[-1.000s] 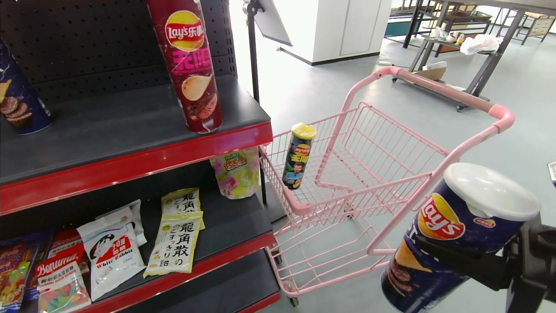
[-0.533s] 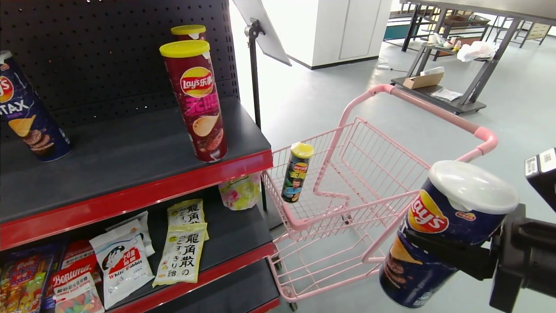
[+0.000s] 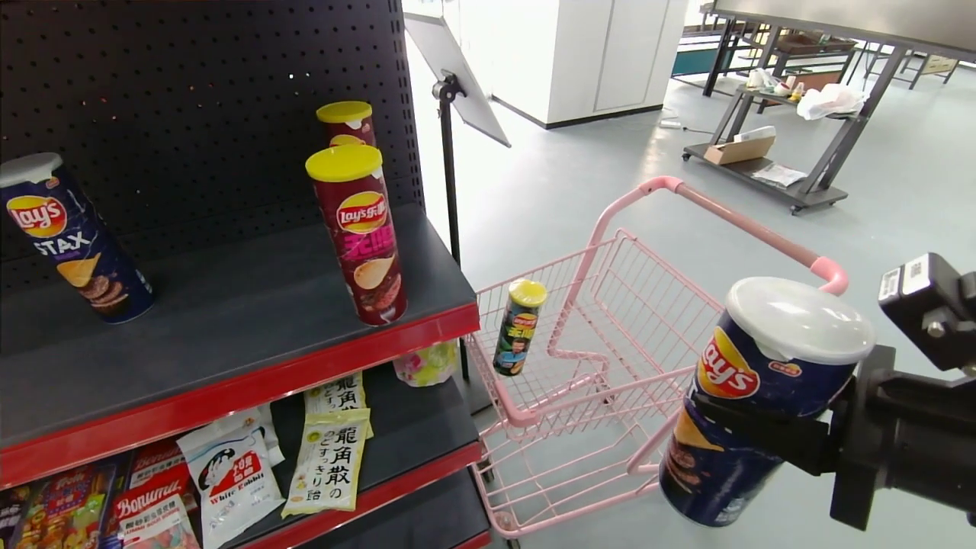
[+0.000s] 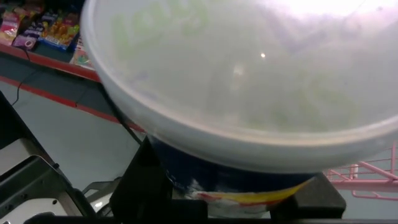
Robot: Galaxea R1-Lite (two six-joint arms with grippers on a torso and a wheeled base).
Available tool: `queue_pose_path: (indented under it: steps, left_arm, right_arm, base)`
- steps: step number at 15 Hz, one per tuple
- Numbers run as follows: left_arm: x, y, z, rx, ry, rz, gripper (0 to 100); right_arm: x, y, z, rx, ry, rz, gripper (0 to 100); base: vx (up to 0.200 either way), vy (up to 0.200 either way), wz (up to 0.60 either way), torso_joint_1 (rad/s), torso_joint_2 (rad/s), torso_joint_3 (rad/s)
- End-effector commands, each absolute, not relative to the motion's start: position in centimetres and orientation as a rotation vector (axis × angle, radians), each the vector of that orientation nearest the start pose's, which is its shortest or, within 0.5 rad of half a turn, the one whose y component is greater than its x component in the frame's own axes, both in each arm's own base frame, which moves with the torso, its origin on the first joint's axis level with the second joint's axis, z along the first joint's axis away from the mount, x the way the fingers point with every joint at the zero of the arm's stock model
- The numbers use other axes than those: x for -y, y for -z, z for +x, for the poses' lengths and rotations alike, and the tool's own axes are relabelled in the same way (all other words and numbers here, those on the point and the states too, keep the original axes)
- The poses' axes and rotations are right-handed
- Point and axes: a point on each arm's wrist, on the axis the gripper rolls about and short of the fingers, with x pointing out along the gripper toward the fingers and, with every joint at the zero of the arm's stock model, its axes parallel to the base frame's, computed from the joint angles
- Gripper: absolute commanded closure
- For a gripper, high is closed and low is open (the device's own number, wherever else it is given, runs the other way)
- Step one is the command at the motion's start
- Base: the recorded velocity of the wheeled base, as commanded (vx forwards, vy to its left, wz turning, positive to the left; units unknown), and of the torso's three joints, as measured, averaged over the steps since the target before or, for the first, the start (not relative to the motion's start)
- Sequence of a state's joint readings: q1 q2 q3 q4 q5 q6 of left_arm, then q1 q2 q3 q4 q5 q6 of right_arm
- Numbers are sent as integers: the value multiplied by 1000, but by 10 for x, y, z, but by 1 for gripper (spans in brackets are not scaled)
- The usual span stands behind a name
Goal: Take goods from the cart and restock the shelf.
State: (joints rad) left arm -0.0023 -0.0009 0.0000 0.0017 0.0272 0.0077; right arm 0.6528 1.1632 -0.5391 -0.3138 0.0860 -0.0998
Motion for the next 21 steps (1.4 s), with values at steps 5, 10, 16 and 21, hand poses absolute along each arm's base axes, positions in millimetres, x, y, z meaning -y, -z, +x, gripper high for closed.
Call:
queue_pose_path:
  steps: [5, 10, 16, 21]
  left_arm:
    - [-1, -75, -23, -2, -25, 8, 0]
    - [-1, -75, -23, -2, -26, 3, 0]
    - [-1, -75, -23, -3, -26, 6, 0]
    - [-1, -75, -23, -3, -26, 6, 0]
  right_arm:
    - [-102, -196, 131, -300, -737, -196, 100]
    - [-103, -195, 132, -303, -735, -197, 100]
    - [-99, -186, 131, -331, -725, -190, 100]
    - [-102, -191, 133, -272, -752, -171, 100]
  base:
    - [0, 0, 360, 42, -110, -63]
    - [0, 0, 600, 0, -1, 0]
    - [0, 67, 100, 2, 1, 1]
    - [0, 200, 0, 3, 1, 1]
